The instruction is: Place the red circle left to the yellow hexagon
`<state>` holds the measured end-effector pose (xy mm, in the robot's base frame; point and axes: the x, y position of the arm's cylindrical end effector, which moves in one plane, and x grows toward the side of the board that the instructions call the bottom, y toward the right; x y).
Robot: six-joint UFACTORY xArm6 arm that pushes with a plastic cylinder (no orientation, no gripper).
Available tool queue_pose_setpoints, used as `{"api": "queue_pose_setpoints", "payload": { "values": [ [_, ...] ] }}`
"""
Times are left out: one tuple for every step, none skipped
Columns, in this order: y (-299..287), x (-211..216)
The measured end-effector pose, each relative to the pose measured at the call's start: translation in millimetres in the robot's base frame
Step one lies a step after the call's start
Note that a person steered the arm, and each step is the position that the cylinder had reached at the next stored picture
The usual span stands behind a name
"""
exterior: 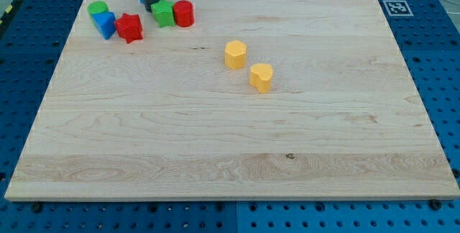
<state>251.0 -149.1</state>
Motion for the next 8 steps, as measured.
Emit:
{"api": "queue_pose_setpoints", "payload": {
  "values": [
    [-2.0, 0.0],
    [11.7, -7.1],
    [41.3, -17.7],
    [70.6, -16.3],
    [105.4, -13.8],
    [93.0, 9.0],
    [80.4, 33.0],
    [80.6, 44.3]
  ]
}}
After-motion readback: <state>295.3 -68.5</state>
